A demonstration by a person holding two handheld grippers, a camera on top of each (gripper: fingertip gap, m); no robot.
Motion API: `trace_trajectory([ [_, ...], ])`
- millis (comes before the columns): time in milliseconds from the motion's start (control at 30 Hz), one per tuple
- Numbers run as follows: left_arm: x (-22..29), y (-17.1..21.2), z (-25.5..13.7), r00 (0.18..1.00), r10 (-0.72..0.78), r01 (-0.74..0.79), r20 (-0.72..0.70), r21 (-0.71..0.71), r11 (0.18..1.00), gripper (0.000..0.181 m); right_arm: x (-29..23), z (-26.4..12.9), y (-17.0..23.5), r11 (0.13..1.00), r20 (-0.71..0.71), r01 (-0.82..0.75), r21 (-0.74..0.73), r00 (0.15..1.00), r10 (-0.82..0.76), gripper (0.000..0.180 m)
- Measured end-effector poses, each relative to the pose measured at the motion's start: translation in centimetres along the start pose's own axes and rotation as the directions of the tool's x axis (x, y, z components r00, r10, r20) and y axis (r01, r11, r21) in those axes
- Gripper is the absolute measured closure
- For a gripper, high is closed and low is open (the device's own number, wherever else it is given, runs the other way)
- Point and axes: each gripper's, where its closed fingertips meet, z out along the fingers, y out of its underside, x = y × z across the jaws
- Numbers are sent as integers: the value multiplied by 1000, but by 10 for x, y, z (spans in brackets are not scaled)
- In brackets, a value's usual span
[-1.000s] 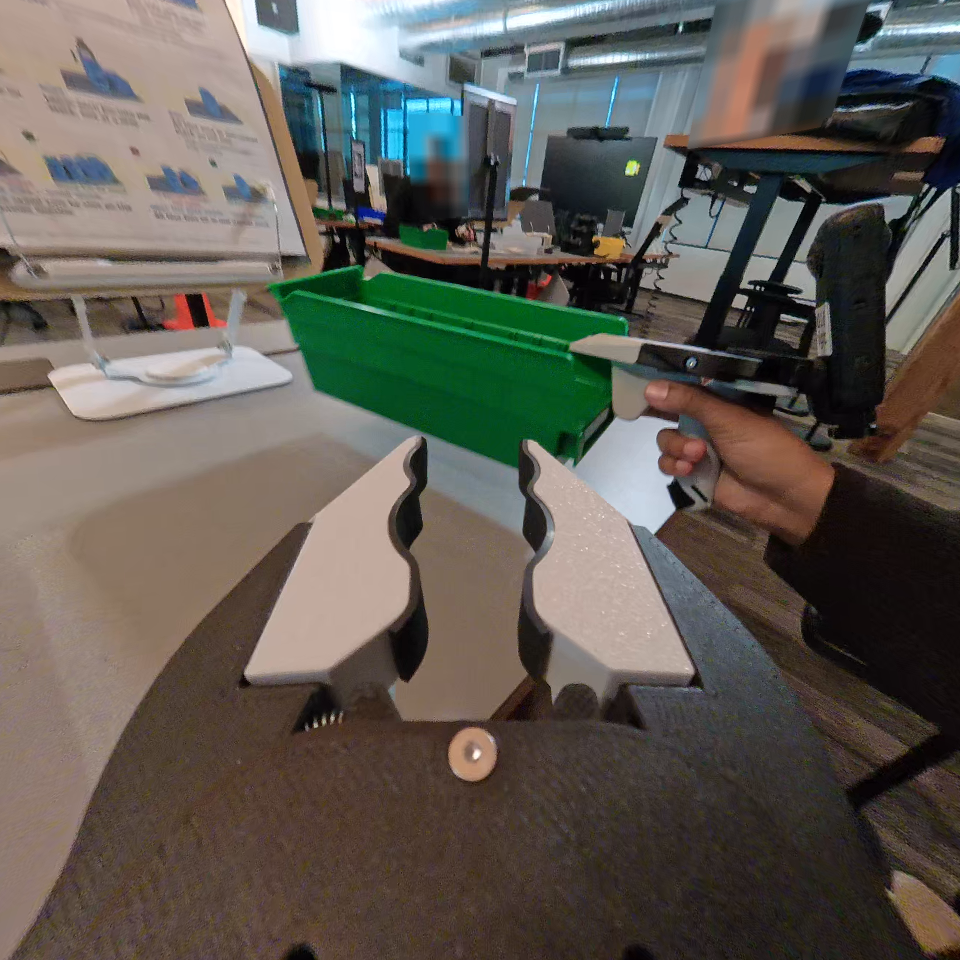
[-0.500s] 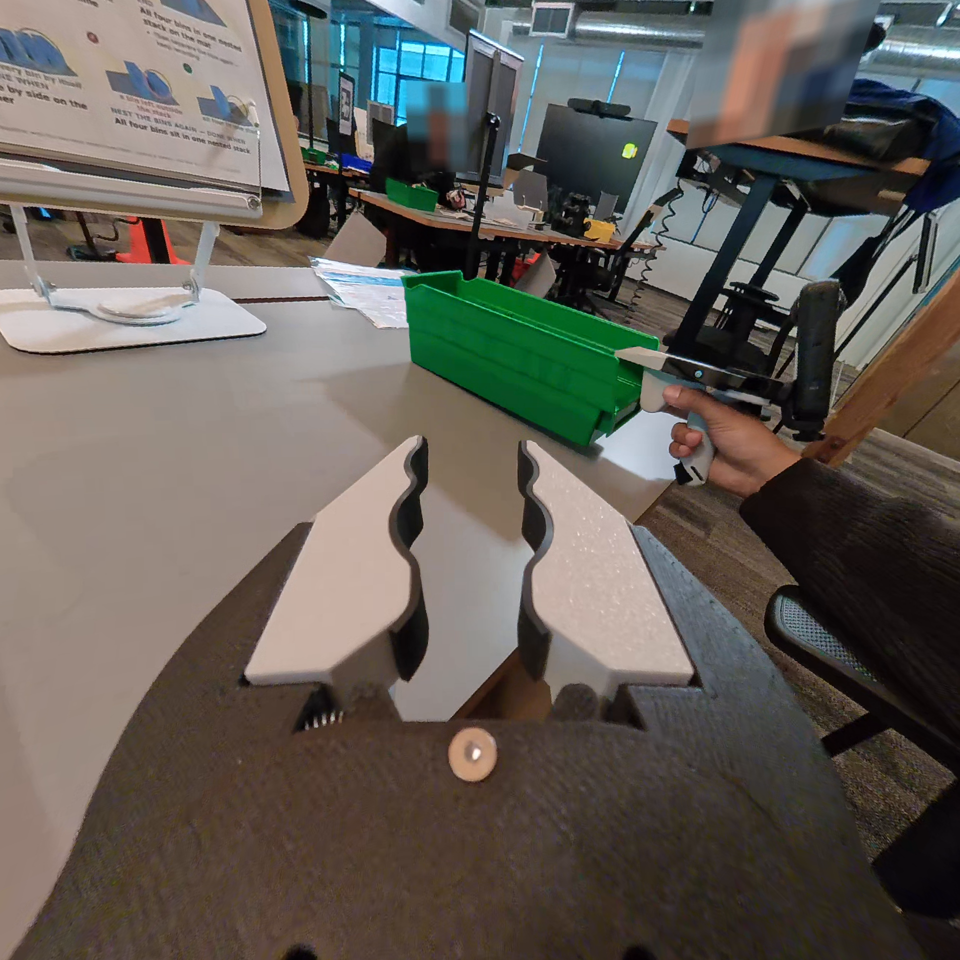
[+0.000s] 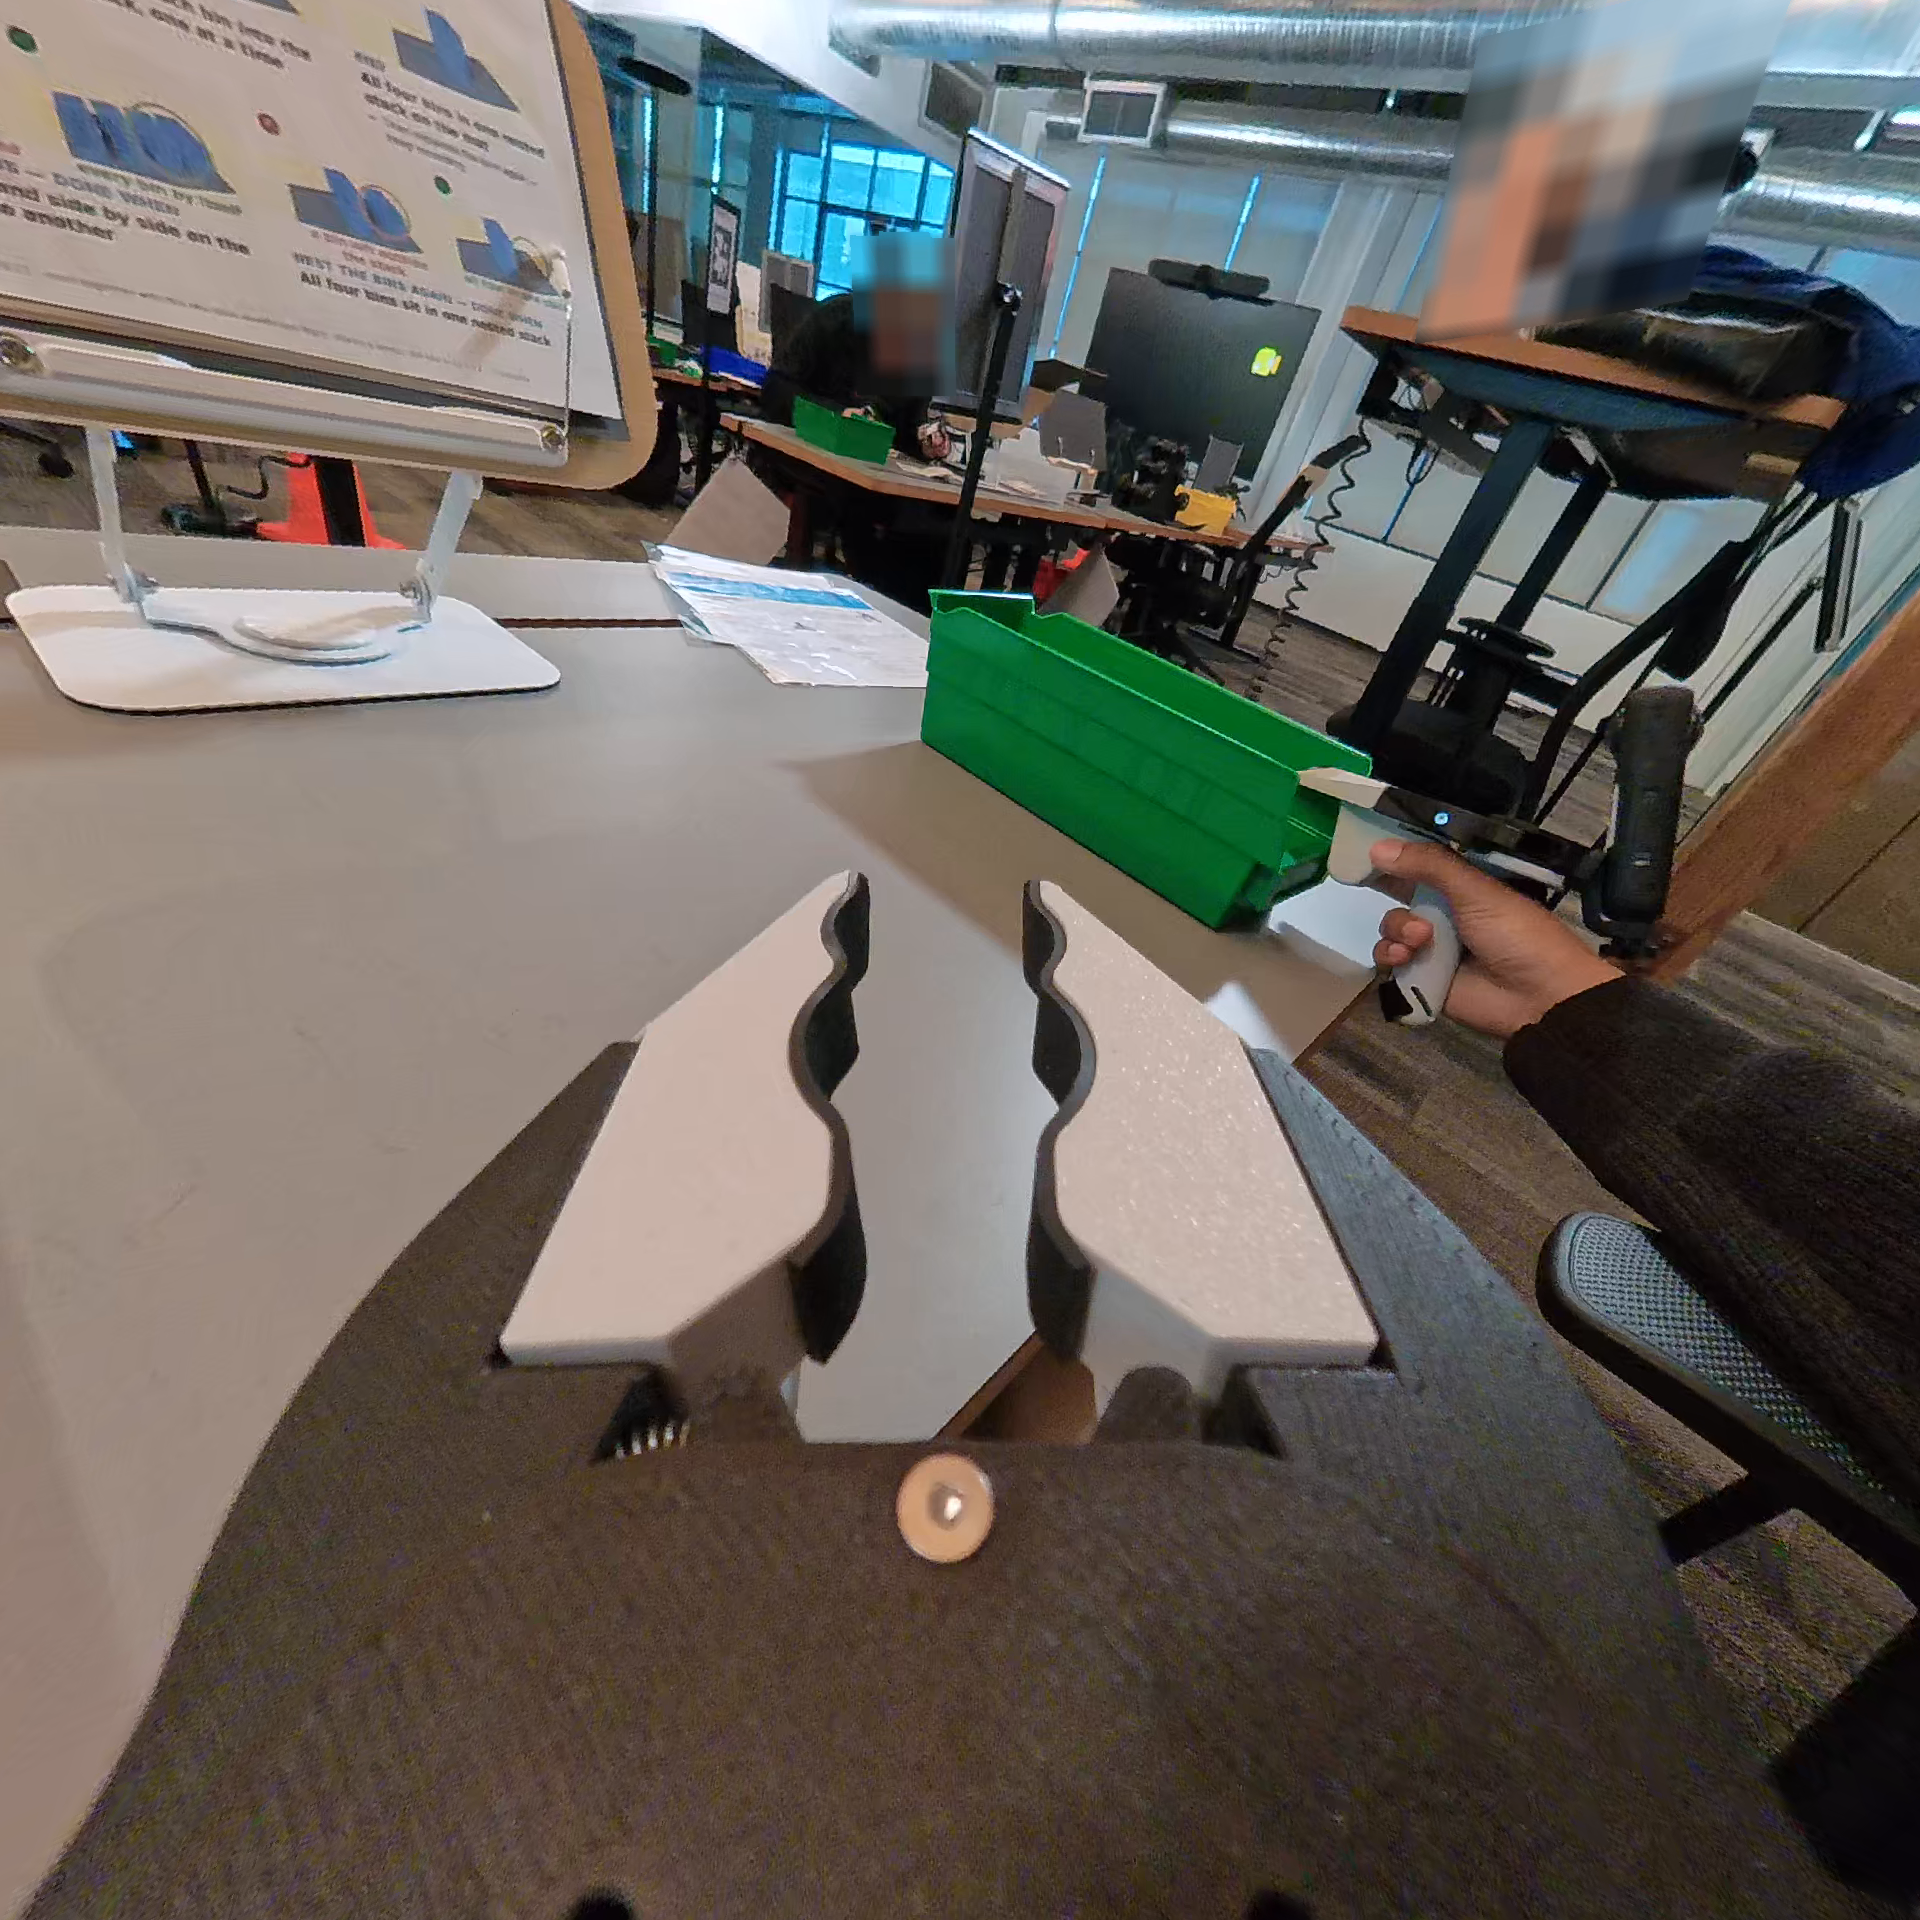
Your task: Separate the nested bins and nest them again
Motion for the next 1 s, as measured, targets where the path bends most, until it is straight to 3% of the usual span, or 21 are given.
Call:
trace_trajectory([
  [733, -1, 5, 2, 1000, -25, 25, -6, -20, 999, 153, 3, 1, -2, 997, 60, -77, -5, 995, 78, 172],
  [900, 0, -2, 0, 1000, -18, 18, -4, -9, 1000, 153, 11, -1, -5, 991, 1, -129, -32, 992, 129, 138],
  [1000, 3, -31, -9, 999, 39, -40, 7, 29, 999, 152, 14, -10, -27, 986, -23, -165, 38, 986, 166, 124],
])
